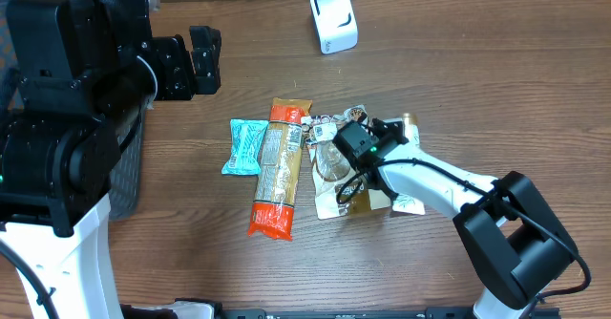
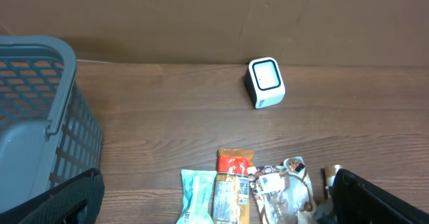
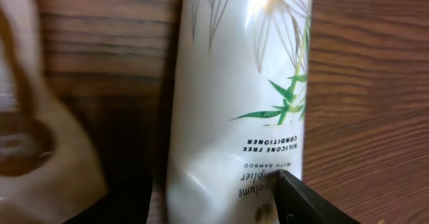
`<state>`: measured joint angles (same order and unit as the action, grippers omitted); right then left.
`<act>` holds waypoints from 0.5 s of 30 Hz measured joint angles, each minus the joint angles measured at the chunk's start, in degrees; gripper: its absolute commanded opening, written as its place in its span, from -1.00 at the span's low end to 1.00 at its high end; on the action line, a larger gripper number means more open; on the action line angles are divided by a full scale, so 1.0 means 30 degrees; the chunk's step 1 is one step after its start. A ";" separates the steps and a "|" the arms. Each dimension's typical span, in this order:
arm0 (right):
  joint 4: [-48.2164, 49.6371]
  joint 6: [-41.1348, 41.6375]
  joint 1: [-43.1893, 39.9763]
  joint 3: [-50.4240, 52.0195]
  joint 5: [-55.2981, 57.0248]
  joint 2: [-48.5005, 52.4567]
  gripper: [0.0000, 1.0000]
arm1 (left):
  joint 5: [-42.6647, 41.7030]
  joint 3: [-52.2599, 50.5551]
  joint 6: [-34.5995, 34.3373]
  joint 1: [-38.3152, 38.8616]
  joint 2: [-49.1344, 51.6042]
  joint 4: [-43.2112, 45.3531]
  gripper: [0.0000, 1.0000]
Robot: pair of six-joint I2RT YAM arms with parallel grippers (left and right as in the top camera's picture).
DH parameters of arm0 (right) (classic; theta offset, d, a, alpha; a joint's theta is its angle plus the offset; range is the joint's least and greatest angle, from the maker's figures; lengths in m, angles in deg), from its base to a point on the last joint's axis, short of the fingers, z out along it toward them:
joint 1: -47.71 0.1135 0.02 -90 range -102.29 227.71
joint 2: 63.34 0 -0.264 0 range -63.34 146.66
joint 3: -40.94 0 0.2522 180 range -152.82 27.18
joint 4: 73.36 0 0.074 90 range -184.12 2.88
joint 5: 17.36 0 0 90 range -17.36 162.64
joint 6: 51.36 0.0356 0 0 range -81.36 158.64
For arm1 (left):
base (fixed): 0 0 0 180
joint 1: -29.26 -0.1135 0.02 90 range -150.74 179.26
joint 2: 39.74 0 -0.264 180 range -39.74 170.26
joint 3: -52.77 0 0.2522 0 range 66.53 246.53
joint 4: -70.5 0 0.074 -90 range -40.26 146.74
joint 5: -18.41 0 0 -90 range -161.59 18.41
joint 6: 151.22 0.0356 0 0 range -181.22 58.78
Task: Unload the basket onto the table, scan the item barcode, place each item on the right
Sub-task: 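Lower the right gripper onto the white bamboo-print tube and grasp it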
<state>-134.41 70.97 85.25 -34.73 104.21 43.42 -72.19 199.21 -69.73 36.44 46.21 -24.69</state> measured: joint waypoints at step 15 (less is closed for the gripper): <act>-0.0328 0.0051 0.0000 0.0896 0.1814 -0.0503 -0.93 | 0.0000 0.0000 0.0000 0.0000 0.0000 0.0000 1.00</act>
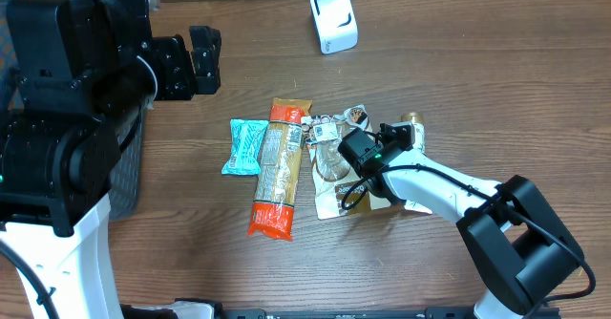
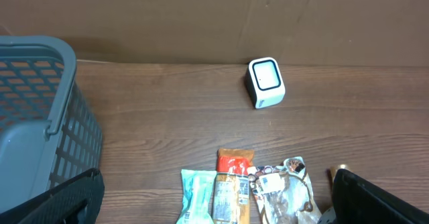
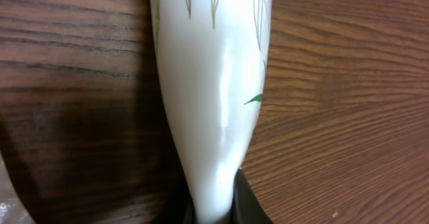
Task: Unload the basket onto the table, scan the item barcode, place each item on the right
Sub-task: 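Lower the right gripper onto the white bamboo-print tube and grasp it, then lift the tube upright with the right gripper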
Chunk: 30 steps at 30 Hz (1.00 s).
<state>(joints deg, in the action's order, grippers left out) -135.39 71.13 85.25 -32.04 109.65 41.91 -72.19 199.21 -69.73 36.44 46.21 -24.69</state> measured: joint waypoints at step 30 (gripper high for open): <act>0.3089 -0.6783 -0.9158 0.0051 -2.1857 -0.1545 -0.53 | 0.0000 0.0000 0.0000 0.0000 0.0000 0.0000 0.99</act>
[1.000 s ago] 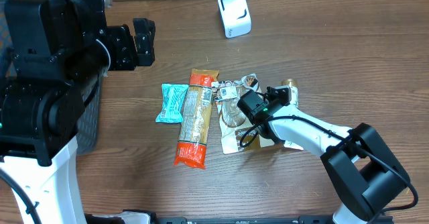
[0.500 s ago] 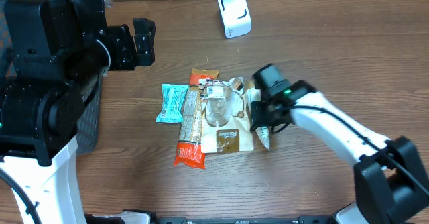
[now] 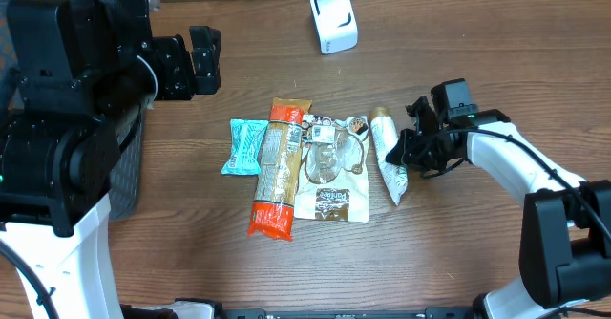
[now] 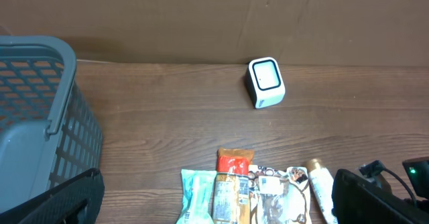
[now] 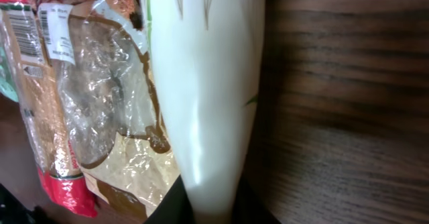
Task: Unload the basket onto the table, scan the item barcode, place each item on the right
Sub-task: 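Lift the tube upright with the right gripper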
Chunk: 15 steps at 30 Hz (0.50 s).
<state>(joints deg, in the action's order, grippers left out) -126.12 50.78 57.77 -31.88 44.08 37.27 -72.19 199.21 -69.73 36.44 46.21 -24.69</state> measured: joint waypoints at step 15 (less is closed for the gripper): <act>0.0138 -0.2368 -0.1464 0.0022 -0.0874 0.0758 0.24 | 0.0000 0.0000 0.0000 0.0000 0.0109 0.0000 1.00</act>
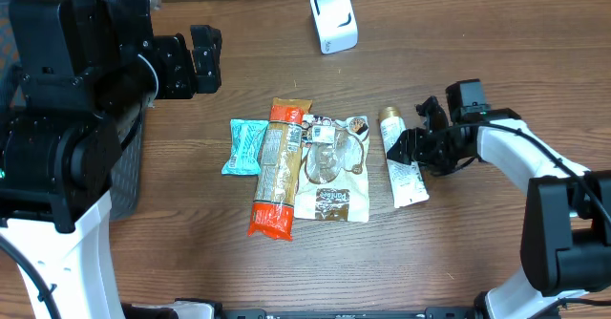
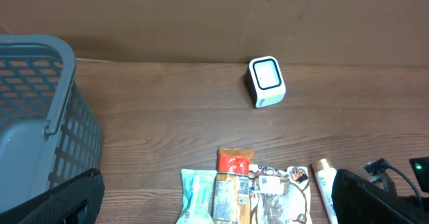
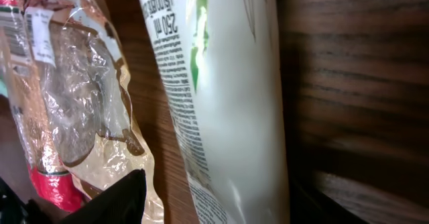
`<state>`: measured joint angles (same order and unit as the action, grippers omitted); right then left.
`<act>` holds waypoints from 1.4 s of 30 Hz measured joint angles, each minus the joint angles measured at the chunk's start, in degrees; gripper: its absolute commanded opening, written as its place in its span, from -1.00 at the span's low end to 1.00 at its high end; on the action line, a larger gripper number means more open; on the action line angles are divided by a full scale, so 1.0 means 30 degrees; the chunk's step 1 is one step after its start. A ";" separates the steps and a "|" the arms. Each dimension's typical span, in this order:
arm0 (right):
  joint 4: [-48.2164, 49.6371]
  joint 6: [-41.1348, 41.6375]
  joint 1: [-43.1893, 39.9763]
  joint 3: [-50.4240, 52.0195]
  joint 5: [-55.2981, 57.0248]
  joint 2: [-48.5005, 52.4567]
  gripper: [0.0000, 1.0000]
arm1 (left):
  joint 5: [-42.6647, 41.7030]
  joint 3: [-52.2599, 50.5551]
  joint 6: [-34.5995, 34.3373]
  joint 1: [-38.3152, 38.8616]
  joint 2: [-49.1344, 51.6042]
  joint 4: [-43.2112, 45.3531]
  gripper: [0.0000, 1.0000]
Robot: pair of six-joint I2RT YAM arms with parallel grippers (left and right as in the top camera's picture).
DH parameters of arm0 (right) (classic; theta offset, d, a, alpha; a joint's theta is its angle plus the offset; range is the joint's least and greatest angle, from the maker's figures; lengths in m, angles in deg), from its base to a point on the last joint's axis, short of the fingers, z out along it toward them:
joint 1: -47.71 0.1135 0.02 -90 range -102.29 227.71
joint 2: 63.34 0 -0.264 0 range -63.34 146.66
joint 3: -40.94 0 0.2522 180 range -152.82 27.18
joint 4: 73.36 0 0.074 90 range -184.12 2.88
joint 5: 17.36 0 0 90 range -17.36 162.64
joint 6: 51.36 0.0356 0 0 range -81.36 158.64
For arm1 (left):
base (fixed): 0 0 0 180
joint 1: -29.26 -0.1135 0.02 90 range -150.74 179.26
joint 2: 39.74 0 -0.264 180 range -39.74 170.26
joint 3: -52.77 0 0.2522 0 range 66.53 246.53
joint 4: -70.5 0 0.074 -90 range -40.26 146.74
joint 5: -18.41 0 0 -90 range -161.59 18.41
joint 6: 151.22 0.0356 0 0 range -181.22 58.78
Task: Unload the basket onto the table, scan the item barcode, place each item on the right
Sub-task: 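Lift the tube upright with the right gripper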
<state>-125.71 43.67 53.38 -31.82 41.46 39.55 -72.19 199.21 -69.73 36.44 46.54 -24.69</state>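
Observation:
A white tube (image 1: pixel 403 169) with a gold cap lies flat on the wooden table, right of the snack packets, its small-print side up (image 3: pixel 221 83). My right gripper (image 1: pixel 418 149) is open at the tube's right side. In the right wrist view (image 3: pixel 221 194) its fingers stand apart on either side of the tube. The white scanner (image 1: pixel 333 19) stands at the back of the table (image 2: pixel 266 82). My left gripper (image 1: pixel 203 59) hangs open, high at the left, far from the items (image 2: pixel 214 214).
A teal packet (image 1: pixel 244 146), a long orange and red packet (image 1: pixel 278 171) and a clear and brown bag (image 1: pixel 332 171) lie side by side left of the tube. A grey basket (image 2: pixel 40 117) stands at the table's left edge.
My right gripper has opened and let go of the tube. The tube now lies flat with its printed side up, slightly further right. The left arm has not moved.
My right gripper was down among the bag and the tube in the pile. Then it was shut on the tube's crimped end. Later it held the tube on the bare table right of the bag, where the tube now lies released.

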 measured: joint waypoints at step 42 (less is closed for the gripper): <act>-0.6091 -0.4561 -0.1268 -0.4182 -0.5996 -0.0138 -0.93 | 0.0000 0.0000 0.0000 0.0000 0.0000 0.0000 1.00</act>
<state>-143.98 29.99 49.58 -44.36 23.47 39.13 -72.19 199.21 -69.73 36.44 46.54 -24.69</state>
